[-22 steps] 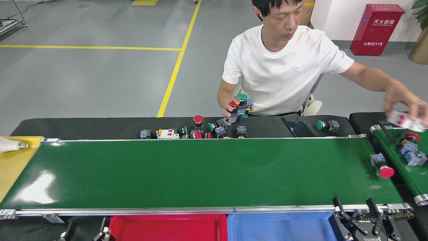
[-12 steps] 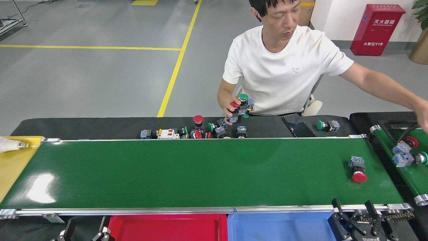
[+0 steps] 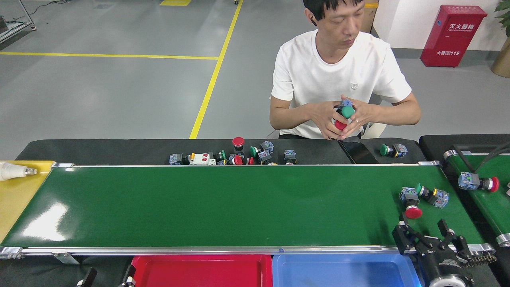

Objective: Pick switch part from conveyor to tray

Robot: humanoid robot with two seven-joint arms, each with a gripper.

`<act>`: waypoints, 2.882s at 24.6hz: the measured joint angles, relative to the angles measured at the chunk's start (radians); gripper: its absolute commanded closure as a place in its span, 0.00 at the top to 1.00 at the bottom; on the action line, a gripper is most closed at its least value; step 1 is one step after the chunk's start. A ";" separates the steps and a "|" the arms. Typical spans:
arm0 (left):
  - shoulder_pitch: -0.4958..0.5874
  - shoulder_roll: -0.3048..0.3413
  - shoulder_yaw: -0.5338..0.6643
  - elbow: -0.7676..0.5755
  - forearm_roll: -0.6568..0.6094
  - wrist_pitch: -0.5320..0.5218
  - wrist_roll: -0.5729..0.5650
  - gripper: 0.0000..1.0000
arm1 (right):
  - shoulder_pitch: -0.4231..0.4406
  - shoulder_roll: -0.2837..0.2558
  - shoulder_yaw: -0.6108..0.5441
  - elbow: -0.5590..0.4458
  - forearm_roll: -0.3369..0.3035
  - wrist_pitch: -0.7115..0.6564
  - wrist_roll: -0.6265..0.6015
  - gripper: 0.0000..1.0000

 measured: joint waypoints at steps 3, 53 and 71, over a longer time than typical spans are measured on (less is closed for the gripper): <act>-0.004 0.000 0.011 0.000 0.000 -0.003 -0.004 1.00 | -0.072 0.012 0.041 0.073 0.002 0.011 0.004 0.98; -0.020 -0.073 0.031 0.000 -0.129 -0.089 0.074 1.00 | -0.033 0.177 0.237 -0.233 0.004 -0.087 0.079 0.96; -0.015 -0.073 0.038 0.000 -0.129 -0.093 0.077 1.00 | -0.005 0.223 0.261 -0.090 0.141 0.171 -0.077 0.96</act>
